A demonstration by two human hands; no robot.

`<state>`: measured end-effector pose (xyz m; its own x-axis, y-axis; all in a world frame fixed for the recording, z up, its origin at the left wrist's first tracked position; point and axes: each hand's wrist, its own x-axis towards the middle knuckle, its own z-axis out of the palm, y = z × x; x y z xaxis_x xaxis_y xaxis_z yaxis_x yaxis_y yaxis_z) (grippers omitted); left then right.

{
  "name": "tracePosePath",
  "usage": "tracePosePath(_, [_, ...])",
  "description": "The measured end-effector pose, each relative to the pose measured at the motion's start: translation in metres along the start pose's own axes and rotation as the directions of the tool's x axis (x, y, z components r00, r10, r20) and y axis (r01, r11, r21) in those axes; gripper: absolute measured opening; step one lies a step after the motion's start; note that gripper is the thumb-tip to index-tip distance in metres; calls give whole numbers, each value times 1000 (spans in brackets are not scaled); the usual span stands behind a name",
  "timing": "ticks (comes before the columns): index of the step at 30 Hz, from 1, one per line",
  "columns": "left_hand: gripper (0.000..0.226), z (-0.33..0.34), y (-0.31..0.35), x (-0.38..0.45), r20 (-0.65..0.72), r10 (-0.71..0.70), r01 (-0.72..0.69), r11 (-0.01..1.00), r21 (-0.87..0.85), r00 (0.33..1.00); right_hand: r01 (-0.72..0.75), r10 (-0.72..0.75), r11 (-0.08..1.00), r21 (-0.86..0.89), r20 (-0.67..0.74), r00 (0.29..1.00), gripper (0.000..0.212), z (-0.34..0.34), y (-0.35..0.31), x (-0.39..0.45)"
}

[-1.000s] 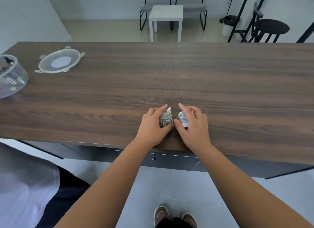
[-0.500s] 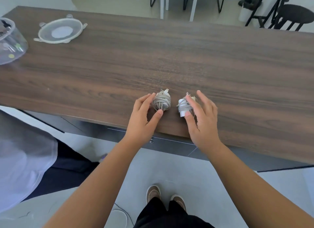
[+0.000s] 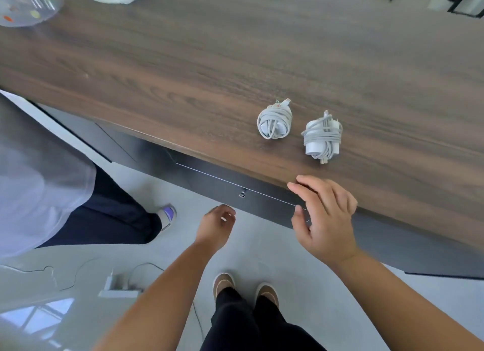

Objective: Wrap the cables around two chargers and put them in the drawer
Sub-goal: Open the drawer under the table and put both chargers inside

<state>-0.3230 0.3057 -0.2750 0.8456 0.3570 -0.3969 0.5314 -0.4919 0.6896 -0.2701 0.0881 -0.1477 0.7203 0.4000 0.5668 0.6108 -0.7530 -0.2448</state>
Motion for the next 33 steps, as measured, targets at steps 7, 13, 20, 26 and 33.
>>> tracePosePath(7, [20, 52, -49, 95, 194, -157, 127, 979, 158, 968, 192, -202, 979, -71, -184, 962, 47, 67, -7, -28])
tracePosePath(13, [24, 102, -91, 163, 189, -168, 134, 975, 180, 967, 28, 43, 901, -432, 155, 987, 74, 161, 54, -89])
tracePosePath(20, [34, 161, -116, 220, 109, -203, 199, 979, 46, 973, -63, 253, 847, -529, 295, 921, 82, 233, 98, -117])
tracePosePath(26, [19, 186, -114, 230, 44, -162, 168, 972, -166, 986, -106, 263, 866, -489, 265, 928, 78, 250, 105, -126])
tracePosePath(33, [17, 185, -125, 232, 83, -245, 258, 938, -233, 966, -102, 248, 886, -453, 275, 929, 81, 244, 107, -126])
